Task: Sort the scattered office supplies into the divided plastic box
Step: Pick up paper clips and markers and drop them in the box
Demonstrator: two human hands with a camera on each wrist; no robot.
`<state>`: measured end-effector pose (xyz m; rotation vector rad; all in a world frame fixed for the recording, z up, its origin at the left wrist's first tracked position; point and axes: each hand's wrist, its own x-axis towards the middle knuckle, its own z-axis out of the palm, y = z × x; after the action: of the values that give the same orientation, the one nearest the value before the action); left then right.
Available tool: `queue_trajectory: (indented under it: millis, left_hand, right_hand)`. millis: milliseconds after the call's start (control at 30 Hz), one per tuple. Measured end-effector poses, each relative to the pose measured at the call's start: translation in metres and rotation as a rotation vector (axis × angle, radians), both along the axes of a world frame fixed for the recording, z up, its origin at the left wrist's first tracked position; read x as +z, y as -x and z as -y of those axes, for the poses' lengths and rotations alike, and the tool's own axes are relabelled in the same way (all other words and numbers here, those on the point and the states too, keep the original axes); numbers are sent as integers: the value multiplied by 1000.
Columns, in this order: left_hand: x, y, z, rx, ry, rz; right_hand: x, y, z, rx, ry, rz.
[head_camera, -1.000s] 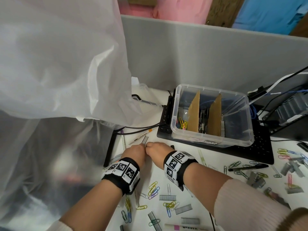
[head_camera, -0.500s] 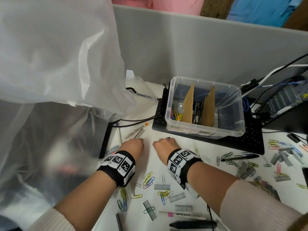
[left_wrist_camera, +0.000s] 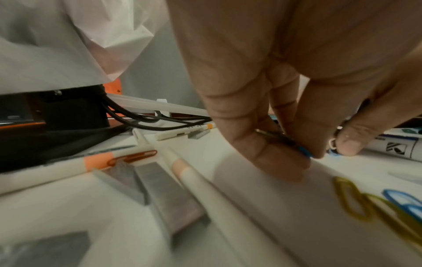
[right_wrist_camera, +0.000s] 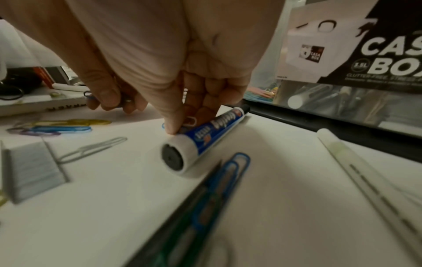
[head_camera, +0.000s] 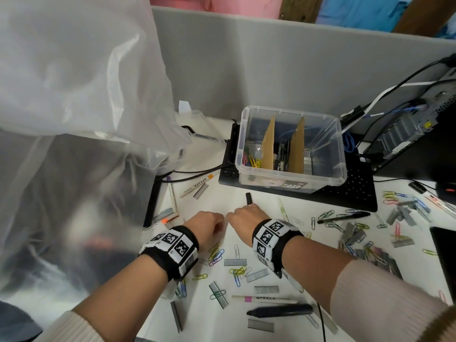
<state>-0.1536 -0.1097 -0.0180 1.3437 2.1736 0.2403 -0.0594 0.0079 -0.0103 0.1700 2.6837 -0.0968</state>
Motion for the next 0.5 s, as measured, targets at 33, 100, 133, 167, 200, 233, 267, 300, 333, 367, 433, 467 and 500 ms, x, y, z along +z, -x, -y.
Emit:
queue_trajectory:
  millis: [33,100,133,167,200,233,267,300,333,367,433,467,500]
  left_hand:
    - [-1,-1,-1,6,7,8]
    - [-1,-2,-3,4,39,-5]
    - [-1,-1,-4,1,60,-15]
    - [0,0,-6,2,80,-20]
    - [0,1,-7,2,102,-24]
    - [1,2,-8,-1,130,-30]
    - [3,2,-9,-4,158,-41]
    - [4,2,-10,-10,182,-50]
    - [4,2,-11,-17,199,-57]
    - [4,1,-12,-25,216,-63]
    - [5,-3,-13,-49,261,-77]
    - [5,-5,-14,-63,290,-87]
    - [5,-7,-14,-73,325,-100]
  right_hand:
    - [1,-2,0,-1,23,2]
    - [3,-6,-2,-39,83,17]
    - [4,-9,-2,-78,115,31]
    - [4,-11,-3,-118,148,42]
    - [5,-13,-3,-152,176,44]
    - [6,-15,-2,-182,199,45]
    - [7,-17,-1,-202,215,45]
    - [7,-19,2,-218,224,48]
    - [8,-21,5,-231,226,57]
    - [7,-23,8,-242,224,68]
    - [5,-26,15,-261,223,101]
    - [4,-27,18,-267,225,114]
    - [2,-28,20,-269,232,116]
